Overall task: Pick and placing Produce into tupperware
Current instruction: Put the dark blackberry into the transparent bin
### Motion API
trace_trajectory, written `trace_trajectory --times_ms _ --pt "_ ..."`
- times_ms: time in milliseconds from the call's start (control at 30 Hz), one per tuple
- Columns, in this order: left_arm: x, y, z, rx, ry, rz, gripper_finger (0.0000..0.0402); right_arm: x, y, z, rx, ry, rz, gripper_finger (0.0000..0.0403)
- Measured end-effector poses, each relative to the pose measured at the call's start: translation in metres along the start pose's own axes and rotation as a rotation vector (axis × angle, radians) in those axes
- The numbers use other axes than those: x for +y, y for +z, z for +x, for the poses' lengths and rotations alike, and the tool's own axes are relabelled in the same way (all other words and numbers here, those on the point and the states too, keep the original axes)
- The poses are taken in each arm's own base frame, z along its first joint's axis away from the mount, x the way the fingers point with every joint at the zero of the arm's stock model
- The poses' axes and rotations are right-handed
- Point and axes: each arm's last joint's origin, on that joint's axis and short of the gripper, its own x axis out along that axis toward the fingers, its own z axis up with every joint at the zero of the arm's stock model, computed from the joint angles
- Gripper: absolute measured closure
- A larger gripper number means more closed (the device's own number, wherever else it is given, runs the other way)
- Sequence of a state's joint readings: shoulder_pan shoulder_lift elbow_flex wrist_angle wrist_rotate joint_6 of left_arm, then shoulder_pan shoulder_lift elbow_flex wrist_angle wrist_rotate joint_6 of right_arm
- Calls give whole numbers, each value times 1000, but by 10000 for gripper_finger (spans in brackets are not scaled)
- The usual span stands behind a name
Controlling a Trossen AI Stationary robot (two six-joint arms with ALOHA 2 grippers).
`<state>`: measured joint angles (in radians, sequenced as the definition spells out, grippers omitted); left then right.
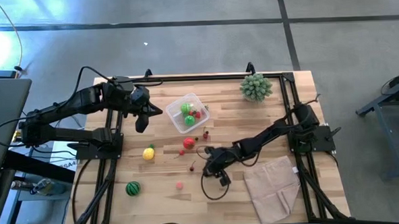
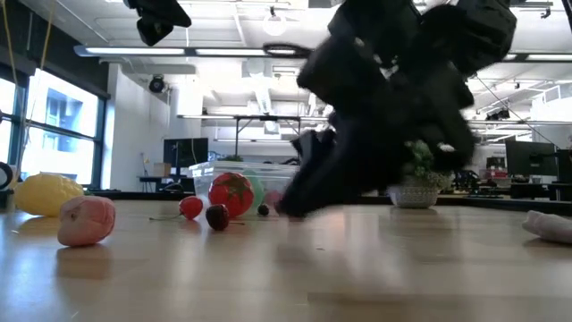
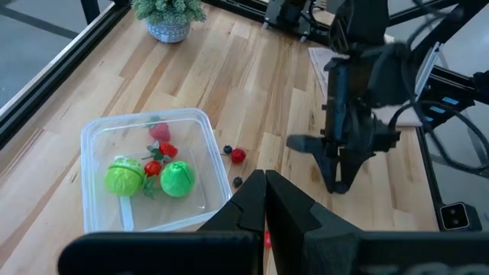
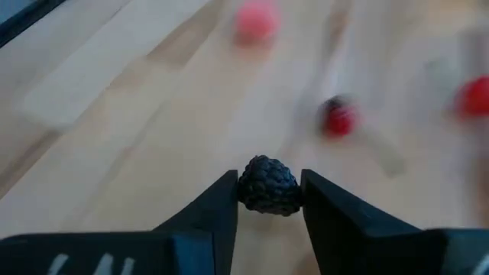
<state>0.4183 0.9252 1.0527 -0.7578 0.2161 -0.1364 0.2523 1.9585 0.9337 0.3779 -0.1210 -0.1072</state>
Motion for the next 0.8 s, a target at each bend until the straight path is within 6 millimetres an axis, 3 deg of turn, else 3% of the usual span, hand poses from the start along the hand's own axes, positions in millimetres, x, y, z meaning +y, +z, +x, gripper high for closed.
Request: trace_trajectory --times_ms 233,533,667,800 --pt "0 0 0 0 0 0 401 -35 28 -34 -121 -107 33 282" --pt "0 0 0 0 0 0 401 -111 68 -105 -294 -340 185 282" --pt "0 0 0 0 0 0 401 -147 89 -127 -218 -413 230 282" --pt "0 0 0 0 0 0 401 -178 98 -133 -83 -443 306 282"
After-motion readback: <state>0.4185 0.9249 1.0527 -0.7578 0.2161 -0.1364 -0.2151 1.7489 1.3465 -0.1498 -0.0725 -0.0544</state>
